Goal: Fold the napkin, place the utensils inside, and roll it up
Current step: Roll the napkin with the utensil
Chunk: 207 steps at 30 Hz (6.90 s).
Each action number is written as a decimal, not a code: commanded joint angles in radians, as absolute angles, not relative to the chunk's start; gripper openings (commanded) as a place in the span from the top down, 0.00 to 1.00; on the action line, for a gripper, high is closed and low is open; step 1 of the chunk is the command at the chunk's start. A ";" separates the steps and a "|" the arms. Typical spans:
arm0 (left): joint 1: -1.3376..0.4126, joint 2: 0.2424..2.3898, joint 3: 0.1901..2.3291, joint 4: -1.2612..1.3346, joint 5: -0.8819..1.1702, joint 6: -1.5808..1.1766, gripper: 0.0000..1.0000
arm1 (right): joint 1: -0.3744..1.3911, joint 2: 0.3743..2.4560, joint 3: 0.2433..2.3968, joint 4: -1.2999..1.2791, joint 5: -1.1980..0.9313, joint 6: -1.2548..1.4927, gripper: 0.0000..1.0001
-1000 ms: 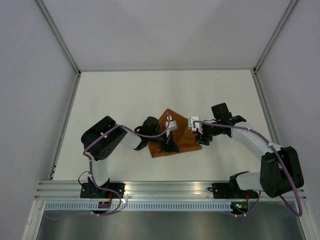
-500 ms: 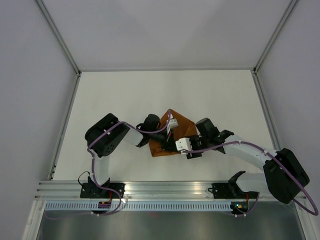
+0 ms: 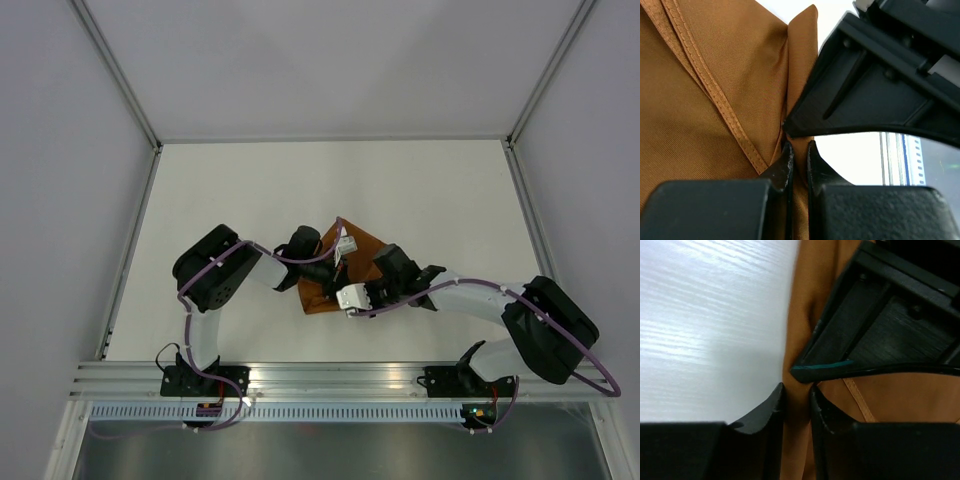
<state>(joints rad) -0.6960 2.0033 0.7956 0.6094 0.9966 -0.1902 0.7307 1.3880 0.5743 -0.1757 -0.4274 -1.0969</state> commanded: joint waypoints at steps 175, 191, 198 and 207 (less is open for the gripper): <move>-0.669 1.899 0.931 0.250 0.801 -0.089 0.66 | 0.796 1.446 0.600 -0.311 -0.316 -0.916 1.00; -0.503 1.516 0.793 0.394 0.280 -0.156 0.57 | 0.612 1.779 0.995 -0.811 -0.574 -1.055 1.00; -0.497 1.255 0.626 0.529 0.097 -0.127 0.57 | 0.513 2.067 1.293 -1.101 -0.627 -1.115 1.00; -0.625 1.088 0.474 0.627 0.005 0.026 0.55 | 0.472 2.328 1.572 -1.275 -0.663 -1.132 1.00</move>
<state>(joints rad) -0.5617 1.1046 0.5064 0.5526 0.0666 -0.0811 0.4812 2.2269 1.5452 -1.2747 -0.7677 -1.0592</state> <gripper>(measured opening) 0.450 0.273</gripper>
